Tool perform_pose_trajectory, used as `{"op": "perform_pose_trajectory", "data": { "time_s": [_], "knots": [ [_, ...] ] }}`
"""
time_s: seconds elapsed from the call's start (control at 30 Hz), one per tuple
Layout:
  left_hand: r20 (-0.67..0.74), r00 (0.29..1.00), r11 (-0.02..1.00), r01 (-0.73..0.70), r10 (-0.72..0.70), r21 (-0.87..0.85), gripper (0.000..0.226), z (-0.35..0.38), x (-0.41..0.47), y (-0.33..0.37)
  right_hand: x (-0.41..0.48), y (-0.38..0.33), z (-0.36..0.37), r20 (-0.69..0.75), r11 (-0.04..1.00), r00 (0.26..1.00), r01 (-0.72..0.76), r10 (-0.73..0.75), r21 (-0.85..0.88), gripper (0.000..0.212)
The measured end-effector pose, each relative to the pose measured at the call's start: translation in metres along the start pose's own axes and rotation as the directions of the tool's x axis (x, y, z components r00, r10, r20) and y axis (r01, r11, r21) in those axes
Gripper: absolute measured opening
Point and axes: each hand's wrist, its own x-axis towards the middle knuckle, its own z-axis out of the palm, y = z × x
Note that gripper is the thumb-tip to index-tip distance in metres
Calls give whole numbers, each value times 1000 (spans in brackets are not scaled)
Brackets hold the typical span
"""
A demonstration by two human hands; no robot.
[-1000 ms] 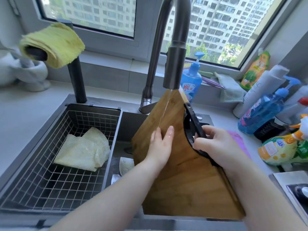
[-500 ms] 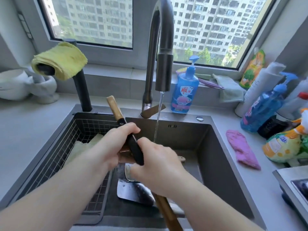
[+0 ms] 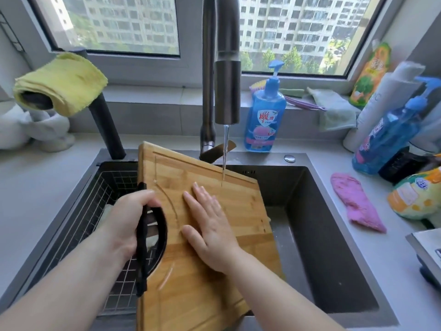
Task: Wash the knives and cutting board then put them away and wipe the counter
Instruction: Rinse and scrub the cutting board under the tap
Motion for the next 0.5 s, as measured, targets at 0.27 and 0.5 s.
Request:
{"op": "perform_pose_trajectory", "data": {
  "time_s": [0.27, 0.5],
  "knots": [
    [79, 996, 999, -46, 44, 22, 17, -4, 17, 6, 39, 56, -29, -182, 836, 821, -503, 541, 218, 55],
    [139, 990, 995, -47, 35, 83, 17, 27, 27, 4, 66, -2, -35, -272, 995, 959, -61, 82, 85, 68]
  ]
}}
